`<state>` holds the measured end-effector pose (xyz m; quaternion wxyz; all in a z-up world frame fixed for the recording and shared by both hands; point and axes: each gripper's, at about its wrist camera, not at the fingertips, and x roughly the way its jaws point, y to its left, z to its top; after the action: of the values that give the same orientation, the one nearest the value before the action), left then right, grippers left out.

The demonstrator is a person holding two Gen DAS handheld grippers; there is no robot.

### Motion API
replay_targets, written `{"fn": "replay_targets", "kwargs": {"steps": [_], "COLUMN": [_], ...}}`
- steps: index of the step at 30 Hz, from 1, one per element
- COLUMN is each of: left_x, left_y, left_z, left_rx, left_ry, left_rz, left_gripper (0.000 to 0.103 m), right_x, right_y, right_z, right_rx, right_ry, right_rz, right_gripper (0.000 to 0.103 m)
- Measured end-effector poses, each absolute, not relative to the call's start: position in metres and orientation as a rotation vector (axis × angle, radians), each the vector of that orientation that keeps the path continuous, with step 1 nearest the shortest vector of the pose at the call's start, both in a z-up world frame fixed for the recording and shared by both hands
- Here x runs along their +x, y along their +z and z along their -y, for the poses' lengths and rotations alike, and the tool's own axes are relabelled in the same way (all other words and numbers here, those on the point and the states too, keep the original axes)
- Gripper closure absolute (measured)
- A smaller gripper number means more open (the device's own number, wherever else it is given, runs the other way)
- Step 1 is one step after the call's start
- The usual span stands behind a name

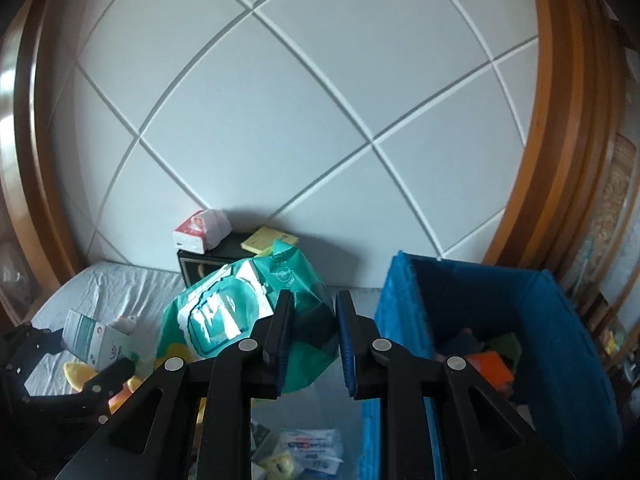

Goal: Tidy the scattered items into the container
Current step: 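Lift the medicine box and wipes pack and carry them over the blue bin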

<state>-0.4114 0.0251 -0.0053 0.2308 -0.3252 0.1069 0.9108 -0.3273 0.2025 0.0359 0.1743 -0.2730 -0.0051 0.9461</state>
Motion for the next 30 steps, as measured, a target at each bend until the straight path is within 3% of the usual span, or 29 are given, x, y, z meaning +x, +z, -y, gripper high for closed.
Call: {"fn": "replay_targets", "kwargs": {"steps": [9,18,25,30], "left_x": [-0.35,-0.302,-0.294,-0.296], "left_y": [0.021,0.029,-0.017,-0.069], "left_z": [-0.127,-0.28,-0.394,-0.432], "left_rx": [-0.843,-0.83,-1.016,-1.23], "left_ry": [2.373,2.298,2.27,2.242], "left_rz": [-0.354,-0.316,-0.326,-0.461], "left_gripper": [0.041,0.041,0.042,0.041], "right_x": [-0.248,-0.189,-0.186,-0.198], "right_y": [0.06,0.066,0.042,0.002], "right_z": [-0.298,-0.437,-0.534,-0.566], "right_rx": [-0.726,-0.718,-0.803,-0.941], "right_ry": [2.533,2.463,2.474,2.51], "right_rz": [-0.09,-0.043,0.06,0.084], "right_gripper": [0.082,0.082,0.082,0.082]}}
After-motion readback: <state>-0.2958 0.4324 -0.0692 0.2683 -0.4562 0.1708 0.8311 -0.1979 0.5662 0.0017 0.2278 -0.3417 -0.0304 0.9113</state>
